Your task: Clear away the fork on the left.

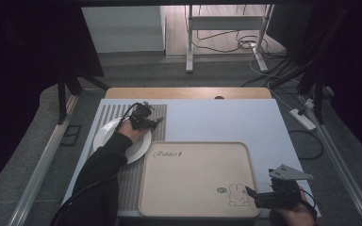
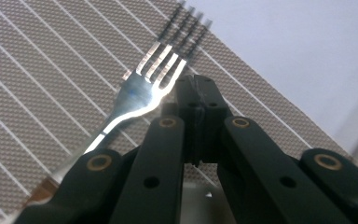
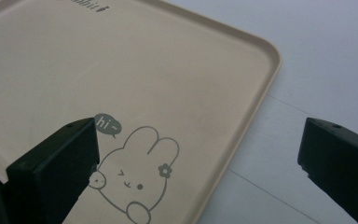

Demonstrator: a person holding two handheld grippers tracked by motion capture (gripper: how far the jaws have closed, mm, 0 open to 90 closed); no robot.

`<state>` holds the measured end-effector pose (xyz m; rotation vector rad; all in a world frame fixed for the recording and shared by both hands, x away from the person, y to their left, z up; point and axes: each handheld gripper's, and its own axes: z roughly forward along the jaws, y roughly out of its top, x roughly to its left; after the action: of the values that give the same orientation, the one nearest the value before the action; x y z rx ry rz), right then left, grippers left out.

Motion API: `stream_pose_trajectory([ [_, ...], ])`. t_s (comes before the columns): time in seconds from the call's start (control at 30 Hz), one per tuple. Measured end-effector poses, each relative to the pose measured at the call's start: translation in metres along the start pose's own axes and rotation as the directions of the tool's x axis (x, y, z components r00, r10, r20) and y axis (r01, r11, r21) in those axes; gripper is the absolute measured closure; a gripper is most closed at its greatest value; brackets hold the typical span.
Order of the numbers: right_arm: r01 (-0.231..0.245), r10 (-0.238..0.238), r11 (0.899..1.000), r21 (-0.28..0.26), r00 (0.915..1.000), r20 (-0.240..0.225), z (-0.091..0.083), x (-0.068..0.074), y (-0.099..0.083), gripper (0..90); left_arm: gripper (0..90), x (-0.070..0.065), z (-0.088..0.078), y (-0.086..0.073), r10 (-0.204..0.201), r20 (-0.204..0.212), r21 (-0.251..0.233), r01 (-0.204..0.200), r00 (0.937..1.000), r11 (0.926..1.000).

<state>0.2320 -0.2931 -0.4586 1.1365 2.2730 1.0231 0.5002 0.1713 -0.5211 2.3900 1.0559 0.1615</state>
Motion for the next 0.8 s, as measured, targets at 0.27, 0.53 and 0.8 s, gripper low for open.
stream_pose_trajectory([
  [0.27, 0.004, -0.004, 1.000, 0.006, 1.0000, -0.004, 0.001, 0.000, 0.000, 0.0, 88.7, 0.017, 0.005, 0.014, -0.025, -0.032, 0.004, 0.025, 0.9992, 0.9997],
  [0.53, 0.008, -0.008, 1.000, 0.010, 0.9999, -0.011, 0.001, 0.001, 0.000, 0.0, 88.7, 0.031, 0.007, 0.024, -0.035, -0.093, 0.025, 0.037, 0.9950, 0.9990],
  [0.8, 0.007, -0.007, 1.000, 0.010, 0.9999, -0.013, 0.001, 0.000, 0.000, 0.0, 81.7, 0.044, -0.001, 0.023, -0.046, -0.044, 0.011, 0.046, 0.9980, 0.9989],
])
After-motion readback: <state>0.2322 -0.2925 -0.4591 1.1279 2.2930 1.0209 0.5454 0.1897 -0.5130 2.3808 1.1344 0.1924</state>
